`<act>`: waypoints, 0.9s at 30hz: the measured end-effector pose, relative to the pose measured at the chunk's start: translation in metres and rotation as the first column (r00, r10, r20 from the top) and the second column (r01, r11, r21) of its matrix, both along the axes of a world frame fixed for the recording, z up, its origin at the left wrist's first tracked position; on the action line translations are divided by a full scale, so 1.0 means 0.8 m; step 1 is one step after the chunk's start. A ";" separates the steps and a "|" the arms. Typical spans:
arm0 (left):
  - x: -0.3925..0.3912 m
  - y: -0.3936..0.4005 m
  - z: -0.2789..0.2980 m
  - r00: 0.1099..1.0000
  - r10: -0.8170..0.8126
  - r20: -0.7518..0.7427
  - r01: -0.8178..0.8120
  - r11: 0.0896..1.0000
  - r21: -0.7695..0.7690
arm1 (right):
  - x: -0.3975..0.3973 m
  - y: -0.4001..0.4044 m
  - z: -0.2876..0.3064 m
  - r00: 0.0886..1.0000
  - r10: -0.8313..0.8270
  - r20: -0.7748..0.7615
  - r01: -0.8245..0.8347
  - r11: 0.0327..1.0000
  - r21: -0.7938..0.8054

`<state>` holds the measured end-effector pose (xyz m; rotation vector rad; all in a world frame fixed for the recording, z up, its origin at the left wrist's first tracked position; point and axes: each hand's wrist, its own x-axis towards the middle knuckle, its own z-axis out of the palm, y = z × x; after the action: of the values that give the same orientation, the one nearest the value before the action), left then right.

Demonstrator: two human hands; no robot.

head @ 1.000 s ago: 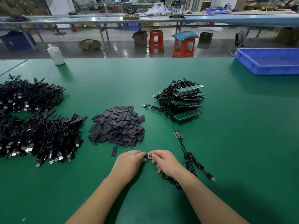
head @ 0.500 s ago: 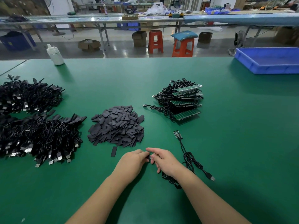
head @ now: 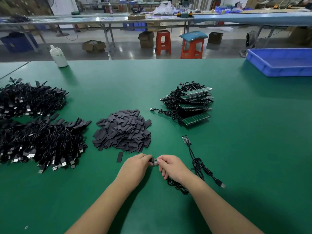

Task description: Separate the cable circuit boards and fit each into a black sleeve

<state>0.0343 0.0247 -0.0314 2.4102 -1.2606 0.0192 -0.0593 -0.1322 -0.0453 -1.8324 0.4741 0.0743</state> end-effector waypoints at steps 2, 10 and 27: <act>0.000 0.000 0.001 1.000 -0.008 0.026 0.008 1.000 0.021 | 0.000 -0.002 -0.001 1.000 0.004 0.003 -0.004 1.000 -0.001; -0.008 0.008 0.018 0.955 -0.182 0.235 0.146 0.976 0.163 | 0.002 -0.002 -0.006 1.000 0.014 0.000 -0.014 1.000 0.008; 0.000 0.010 0.013 0.953 -0.209 0.222 0.159 0.962 0.221 | 0.001 -0.001 -0.007 1.000 0.024 -0.003 -0.024 0.998 -0.059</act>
<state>0.0343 0.0326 -0.0207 2.5056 -1.6700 0.1433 -0.0584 -0.1330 -0.0511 -1.8961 0.4603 0.0799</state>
